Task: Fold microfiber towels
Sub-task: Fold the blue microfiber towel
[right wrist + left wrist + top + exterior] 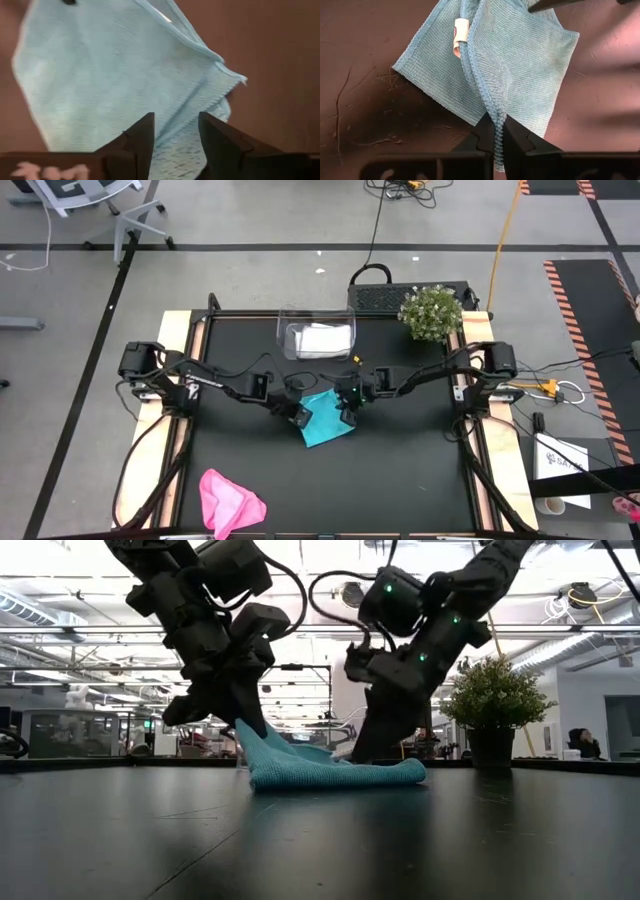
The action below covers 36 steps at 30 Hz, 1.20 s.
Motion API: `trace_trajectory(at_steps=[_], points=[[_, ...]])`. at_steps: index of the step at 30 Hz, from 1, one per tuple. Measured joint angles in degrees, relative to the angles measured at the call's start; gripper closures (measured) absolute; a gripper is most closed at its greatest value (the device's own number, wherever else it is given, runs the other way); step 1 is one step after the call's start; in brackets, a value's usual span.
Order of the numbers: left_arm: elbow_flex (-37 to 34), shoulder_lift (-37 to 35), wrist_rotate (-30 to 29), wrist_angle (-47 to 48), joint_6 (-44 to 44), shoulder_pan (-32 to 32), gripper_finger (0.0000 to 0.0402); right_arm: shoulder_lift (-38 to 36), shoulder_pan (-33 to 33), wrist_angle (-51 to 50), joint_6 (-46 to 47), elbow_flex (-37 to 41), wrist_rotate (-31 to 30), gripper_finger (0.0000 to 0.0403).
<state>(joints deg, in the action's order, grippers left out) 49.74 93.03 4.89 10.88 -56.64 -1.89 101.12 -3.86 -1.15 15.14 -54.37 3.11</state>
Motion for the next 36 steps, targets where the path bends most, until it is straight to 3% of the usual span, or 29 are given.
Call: trace_trajectory(at_steps=[15, 36], points=[[0.00, 0.00, 0.00, 0.06, 1.11, 0.00, 0.0366, 0.99, -1.82, 3.01, 2.13, 0.00, 6.17, 0.0247], [0.00, 0.00, -0.27, 0.05, 1.49, 0.00, 0.0366, 1.19, -2.20, 2.28, 3.70, 0.00, 5.98, 0.0247]])
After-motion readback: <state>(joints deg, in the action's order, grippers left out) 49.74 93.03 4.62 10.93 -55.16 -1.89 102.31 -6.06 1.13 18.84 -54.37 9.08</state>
